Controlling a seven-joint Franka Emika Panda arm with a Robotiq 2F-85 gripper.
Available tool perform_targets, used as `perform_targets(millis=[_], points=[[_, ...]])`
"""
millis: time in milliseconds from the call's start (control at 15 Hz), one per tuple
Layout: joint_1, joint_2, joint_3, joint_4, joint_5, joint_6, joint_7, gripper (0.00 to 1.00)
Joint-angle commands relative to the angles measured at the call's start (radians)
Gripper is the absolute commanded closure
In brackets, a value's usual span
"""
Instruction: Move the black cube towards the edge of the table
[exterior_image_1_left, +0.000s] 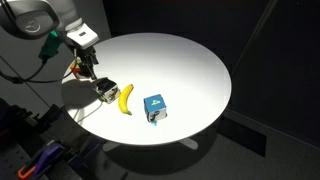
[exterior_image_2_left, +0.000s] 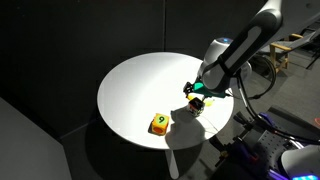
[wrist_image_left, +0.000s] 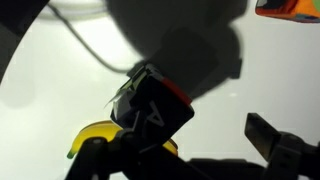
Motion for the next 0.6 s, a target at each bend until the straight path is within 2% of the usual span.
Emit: perform_targets(millis=[0, 533], points=[[0.039, -0.081, -0.069, -0.001, -0.099, -0.102, -0.068, 0.0], [0.014, -0.232, -0.039, 0.006, -0.272, -0.332, -0.222, 0.0]])
